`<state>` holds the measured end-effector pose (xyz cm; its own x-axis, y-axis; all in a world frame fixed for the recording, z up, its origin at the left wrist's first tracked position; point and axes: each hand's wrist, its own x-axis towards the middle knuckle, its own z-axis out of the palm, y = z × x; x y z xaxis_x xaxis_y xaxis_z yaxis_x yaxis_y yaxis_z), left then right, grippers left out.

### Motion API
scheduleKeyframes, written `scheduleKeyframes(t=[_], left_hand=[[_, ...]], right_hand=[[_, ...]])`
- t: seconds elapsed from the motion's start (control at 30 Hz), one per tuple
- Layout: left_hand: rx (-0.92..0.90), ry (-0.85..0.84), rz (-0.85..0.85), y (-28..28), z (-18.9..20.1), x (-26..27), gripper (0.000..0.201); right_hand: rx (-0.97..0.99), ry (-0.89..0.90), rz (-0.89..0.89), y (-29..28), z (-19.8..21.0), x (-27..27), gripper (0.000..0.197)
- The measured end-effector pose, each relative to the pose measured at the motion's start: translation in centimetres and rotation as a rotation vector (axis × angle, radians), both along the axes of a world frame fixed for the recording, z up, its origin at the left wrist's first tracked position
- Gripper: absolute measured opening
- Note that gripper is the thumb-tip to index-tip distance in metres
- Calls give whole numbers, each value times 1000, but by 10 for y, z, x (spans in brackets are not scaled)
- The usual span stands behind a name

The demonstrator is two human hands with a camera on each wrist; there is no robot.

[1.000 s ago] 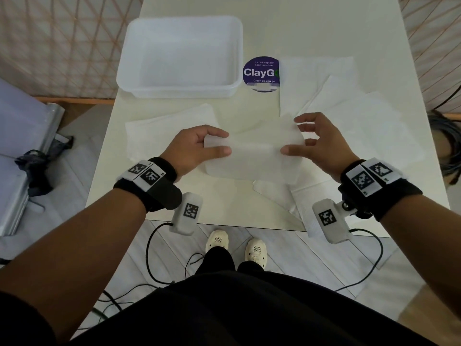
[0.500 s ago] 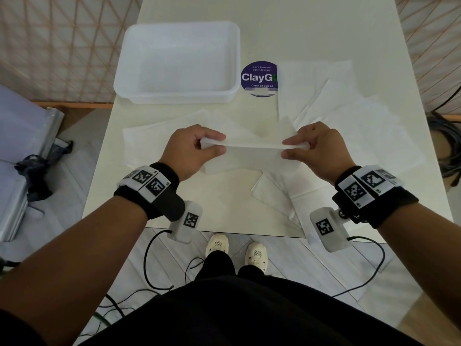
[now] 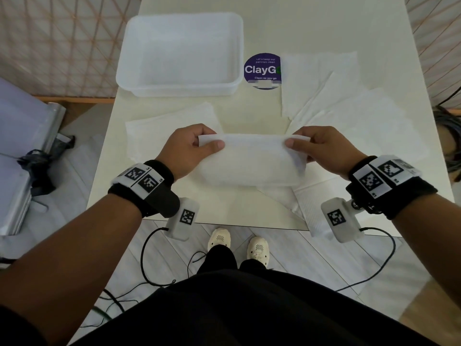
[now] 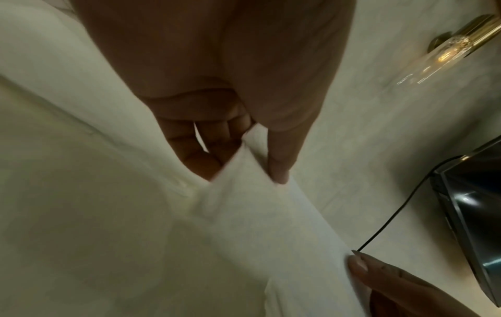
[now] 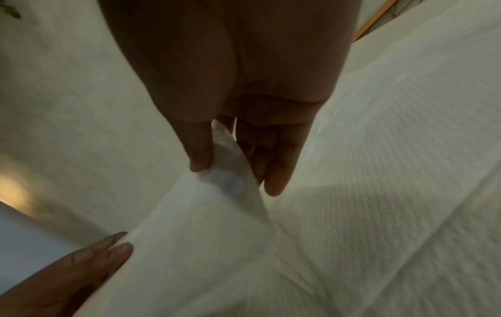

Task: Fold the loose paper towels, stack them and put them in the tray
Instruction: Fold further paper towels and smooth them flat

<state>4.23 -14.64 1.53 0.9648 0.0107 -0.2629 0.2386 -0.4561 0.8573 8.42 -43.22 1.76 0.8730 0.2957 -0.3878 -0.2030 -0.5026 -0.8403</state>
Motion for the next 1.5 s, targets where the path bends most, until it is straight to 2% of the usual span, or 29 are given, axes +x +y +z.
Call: scheduleKeyframes(t=[0.1, 0.17, 0.3, 0.4, 0.43, 0.5, 0.57, 0.63, 0.7, 0.8, 0.9, 1.13, 1.37, 1.5], left_hand=[[-11, 118, 11, 1, -19, -5, 19], [82, 158, -7, -1, -34, -5, 23], [417, 137, -86, -7, -52, -5, 30], [513, 22, -51, -9, -53, -8, 40], [538, -48, -42, -9, -53, -10, 44], [559, -201, -75, -12, -51, -13, 46], [537, -275, -214, -26, -52, -15, 46], [540, -220, -420, -45, -59, -21, 57], [621, -108, -582, -59, -70, -27, 66], [784, -72, -688, -60, -85, -35, 72], [860, -156, -697, -50, -94, -37, 78], [912, -156, -635, -24, -95, -43, 81], [957, -76, -622, -2, -90, -49, 86], [917, -120, -596, -5, -84, -48, 91]], right_hand=[[-94, 89, -24, 3, -15, 0, 23], [-197, 128, -1, 5, -23, -1, 23], [-572, -33, 99, 13, -31, -4, 27], [-685, -165, 84, 17, -32, -10, 50], [-696, -220, 105, 18, -32, -13, 58], [-688, -359, 189, 25, -30, -20, 62], [-667, -412, 355, 35, -31, -28, 63], [-685, -364, 538, 45, -40, -40, 65], [-726, -311, 651, 47, -52, -51, 66], [-752, -353, 706, 36, -69, -60, 78], [-735, -413, 716, 27, -80, -59, 91], [-721, -423, 679, 25, -82, -60, 82], [-705, -397, 684, 25, -82, -59, 82], [-638, -380, 631, 27, -72, -57, 84]])
